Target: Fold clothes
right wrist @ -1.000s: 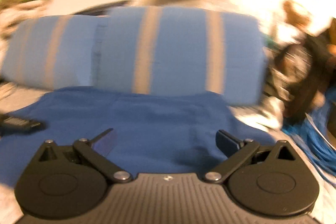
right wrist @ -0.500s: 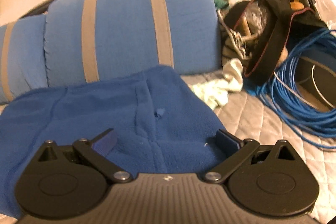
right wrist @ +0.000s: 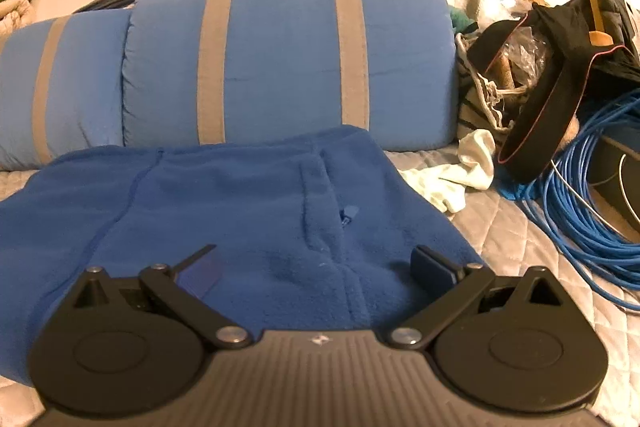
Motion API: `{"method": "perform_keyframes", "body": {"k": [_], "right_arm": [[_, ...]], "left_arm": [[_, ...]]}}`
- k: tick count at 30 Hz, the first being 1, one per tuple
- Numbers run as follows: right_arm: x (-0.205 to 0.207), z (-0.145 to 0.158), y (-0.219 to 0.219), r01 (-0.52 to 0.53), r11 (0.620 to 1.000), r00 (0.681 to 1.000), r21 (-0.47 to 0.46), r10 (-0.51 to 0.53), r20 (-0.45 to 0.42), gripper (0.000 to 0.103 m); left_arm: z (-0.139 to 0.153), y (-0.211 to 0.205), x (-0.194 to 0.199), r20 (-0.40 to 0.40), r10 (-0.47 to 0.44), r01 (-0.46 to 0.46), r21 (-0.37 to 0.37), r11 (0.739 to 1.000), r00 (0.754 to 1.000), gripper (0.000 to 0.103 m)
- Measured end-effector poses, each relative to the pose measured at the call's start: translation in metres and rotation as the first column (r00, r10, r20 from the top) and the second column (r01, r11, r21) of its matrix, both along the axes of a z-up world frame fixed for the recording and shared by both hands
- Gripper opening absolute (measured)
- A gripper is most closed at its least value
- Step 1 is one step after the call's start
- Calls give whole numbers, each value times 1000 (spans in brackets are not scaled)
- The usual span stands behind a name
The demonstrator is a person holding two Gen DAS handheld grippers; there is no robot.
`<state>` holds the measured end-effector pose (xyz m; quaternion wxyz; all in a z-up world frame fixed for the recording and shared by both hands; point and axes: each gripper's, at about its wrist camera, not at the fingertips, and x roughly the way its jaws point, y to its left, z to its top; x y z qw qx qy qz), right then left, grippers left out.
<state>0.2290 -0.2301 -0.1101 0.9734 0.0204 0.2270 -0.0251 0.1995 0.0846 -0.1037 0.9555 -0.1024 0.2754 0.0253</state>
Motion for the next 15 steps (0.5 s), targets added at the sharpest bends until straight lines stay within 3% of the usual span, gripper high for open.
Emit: {"method": "perform_keyframes", "body": {"k": [3,7,15], "right_arm": [[-2,1,-1,2,1000,1000,7,-2,1,102],[-1,0,1,6,1000,1000,-3,-7,-3,103],[-3,1,2,-7,1000,1000,-13,7,8,103]], "left_arm": [[11,8,-4,3,-17,17,-24,1000,1000,89],[31,23,-11,7,42,-41,-96,995,999,89],[50,71,-19,-103,84,-104,-209,972,991,89]]}}
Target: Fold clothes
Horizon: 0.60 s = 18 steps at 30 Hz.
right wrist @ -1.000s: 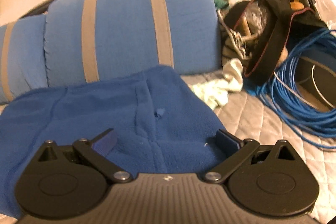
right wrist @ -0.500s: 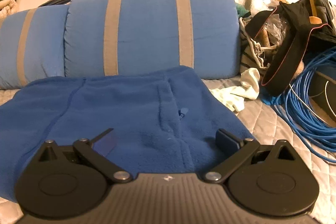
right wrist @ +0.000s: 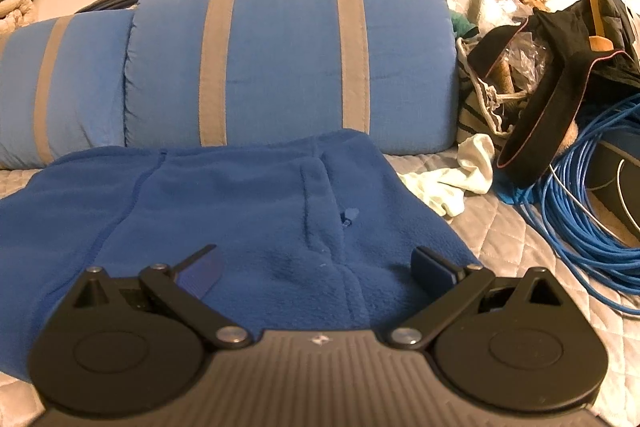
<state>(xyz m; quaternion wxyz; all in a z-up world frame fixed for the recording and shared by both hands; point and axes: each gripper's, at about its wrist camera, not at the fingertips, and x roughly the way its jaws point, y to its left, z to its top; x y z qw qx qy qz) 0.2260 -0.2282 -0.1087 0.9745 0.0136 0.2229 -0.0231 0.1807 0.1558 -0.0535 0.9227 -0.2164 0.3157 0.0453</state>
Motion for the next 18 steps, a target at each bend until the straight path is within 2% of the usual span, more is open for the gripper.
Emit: {"method": "perform_keyframes", "body": {"k": [2,4,7,8,11,13,16,18], "right_arm": [[-2,1,1,-9,1000,1000,-5,9,8,103],[-5,2,2,-19,1000,1000,-13,20,19,103],[-10,3,4,-32,999,999,-30,33,39,103],[-12,3,5,-36,999,998,-34,38,45,103],[-16,3,10,-55,997,996,-59,58,63,103],[-19,3,14,-72,994,994,-81,78,74,103],[-22,2,18,-93,991,992,-95,100,79,103],[-24,1,20,-104,990,991,-100,112,78,103]], "left_arm": [[2,7,-8,-6,20,-20,-20,1000,1000,89],[4,4,-20,27,-12,12,-21,1000,1000,89],[4,0,-36,36,-68,71,-97,993,997,89],[5,-3,-42,42,-87,91,-102,991,995,89],[8,-23,-57,81,-158,156,39,987,984,89],[6,-37,-63,84,-212,201,126,971,974,89],[1,-51,-62,62,-279,265,172,949,958,89],[-3,-51,-59,59,-297,286,143,947,953,89]]}}
